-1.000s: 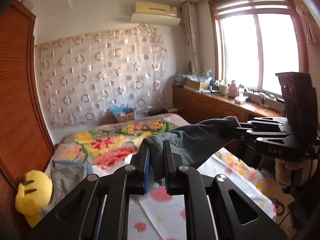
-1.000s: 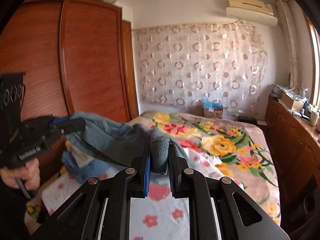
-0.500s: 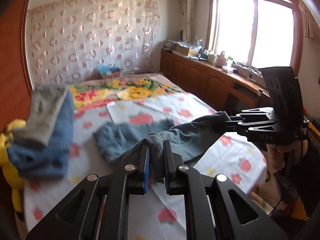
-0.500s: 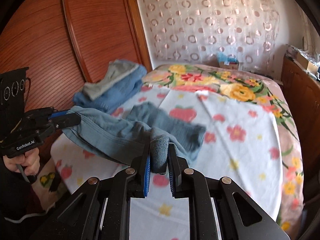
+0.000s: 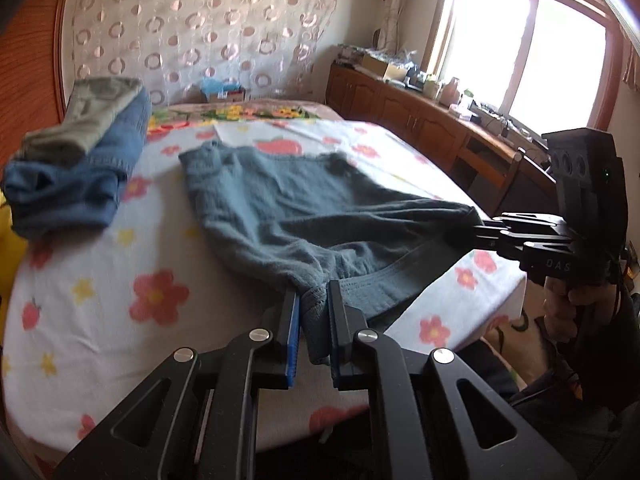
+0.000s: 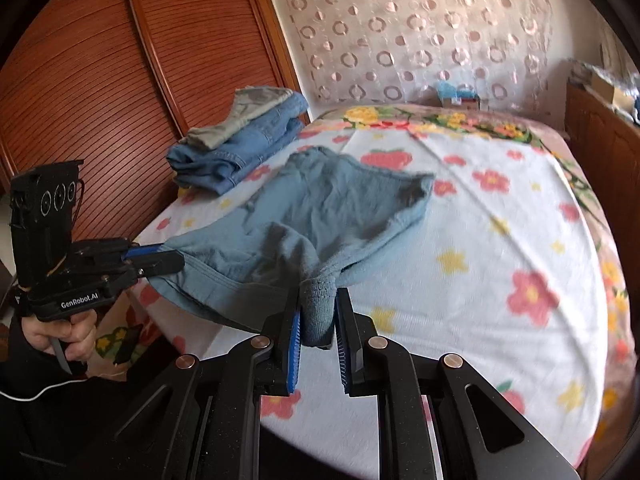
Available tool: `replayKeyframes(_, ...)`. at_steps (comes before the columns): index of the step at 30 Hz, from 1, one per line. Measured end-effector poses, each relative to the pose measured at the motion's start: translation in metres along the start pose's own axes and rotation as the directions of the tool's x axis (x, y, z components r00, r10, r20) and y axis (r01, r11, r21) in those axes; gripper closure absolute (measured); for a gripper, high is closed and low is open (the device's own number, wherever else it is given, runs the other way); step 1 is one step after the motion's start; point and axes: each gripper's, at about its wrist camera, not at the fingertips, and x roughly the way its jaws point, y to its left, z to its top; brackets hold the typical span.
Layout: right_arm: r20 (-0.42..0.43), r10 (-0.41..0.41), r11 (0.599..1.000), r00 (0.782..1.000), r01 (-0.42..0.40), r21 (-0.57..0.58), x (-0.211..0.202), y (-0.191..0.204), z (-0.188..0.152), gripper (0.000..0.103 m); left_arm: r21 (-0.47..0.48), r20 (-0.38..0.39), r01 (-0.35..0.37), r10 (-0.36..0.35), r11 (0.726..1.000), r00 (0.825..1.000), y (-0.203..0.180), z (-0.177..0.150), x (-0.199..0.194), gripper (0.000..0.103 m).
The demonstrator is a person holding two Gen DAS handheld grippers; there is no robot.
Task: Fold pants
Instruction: 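Carry the hem over toward the waistband and lower it with both grippers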
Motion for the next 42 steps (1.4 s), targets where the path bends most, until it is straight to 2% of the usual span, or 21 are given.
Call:
replayKeyframes(4,-0.013,0.001,1.000,1.000,0.000,0.017,0.001,0.000,-0.004,0.088,-0.006,-0.006,-0.007,0.007,1.000,1.000,0.002,-0.005,0.003,0.090)
replayKeyframes(9,-0.021,-0.041,0.999,0.999,0.041,-0.019,0.009,0.009,-0.003,0.087,0.002,-0.021,-0.018,0.018,1.000,1.000,0.001,-0.010,0.006,0.090)
replayKeyframes(20,-0.035,-0.055,0.998,0.998,0.054,-0.009,0.019,0.007,-0.011,0.087,-0.020,-0.040,0.002,-0.002,1.000,0.999,0.006,-0.012,0.012,0.090)
replayKeyframes(31,-0.032,-0.045,0.999,0.998,0.046,0.022,0.024,0.002,-0.010,0.087,-0.018,-0.039,0.007,-0.008,1.000,0.999,0.004,-0.011,0.013,0.090)
replayKeyframes(42,-0.021,-0.010,1.000,1.000,0.010,0.012,0.003,0.006,-0.019,0.087,0.015,-0.020,0.030,-0.030,0.999,0.999,-0.005,-0.011,-0.011,0.090)
